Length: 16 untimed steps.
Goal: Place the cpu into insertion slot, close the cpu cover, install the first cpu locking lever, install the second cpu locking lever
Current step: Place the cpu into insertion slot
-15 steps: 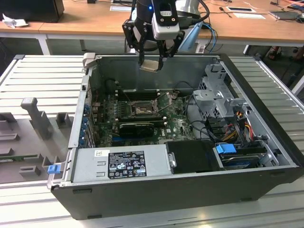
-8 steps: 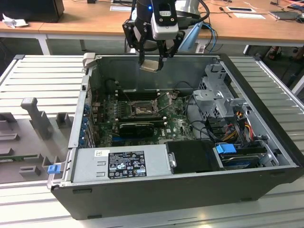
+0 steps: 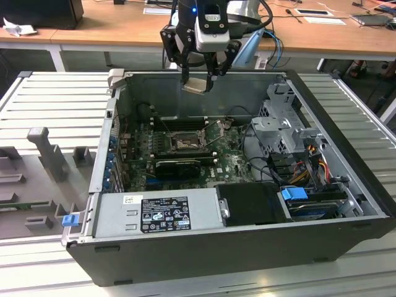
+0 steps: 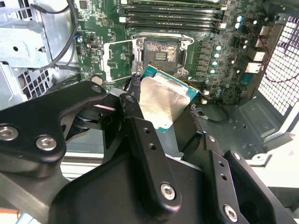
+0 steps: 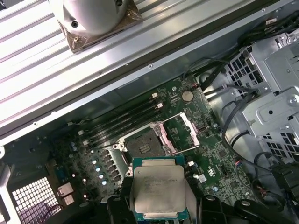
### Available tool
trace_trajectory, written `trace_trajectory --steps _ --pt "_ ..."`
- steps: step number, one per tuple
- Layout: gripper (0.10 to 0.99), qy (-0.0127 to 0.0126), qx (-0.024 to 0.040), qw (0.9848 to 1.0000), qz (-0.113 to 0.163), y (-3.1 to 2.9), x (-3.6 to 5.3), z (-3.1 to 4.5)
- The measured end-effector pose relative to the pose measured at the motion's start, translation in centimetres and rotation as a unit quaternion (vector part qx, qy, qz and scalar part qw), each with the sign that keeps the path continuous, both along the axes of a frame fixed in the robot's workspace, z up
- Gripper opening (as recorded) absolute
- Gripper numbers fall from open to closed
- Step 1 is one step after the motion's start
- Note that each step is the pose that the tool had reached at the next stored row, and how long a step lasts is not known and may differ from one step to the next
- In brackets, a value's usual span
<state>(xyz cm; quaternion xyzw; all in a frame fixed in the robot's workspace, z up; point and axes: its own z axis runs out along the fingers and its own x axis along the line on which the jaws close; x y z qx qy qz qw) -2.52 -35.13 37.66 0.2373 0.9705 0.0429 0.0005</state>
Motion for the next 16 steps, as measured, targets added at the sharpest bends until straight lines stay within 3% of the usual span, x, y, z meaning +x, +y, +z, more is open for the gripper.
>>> trace_trajectory --steps 9,16 --pt "0.529 0.0000 -0.0001 0.9995 -0.031 0.00 0.00 -0.03" --pt "0.529 0.0000 -0.0001 0.9982 -0.060 0.00 0.00 -0.06"
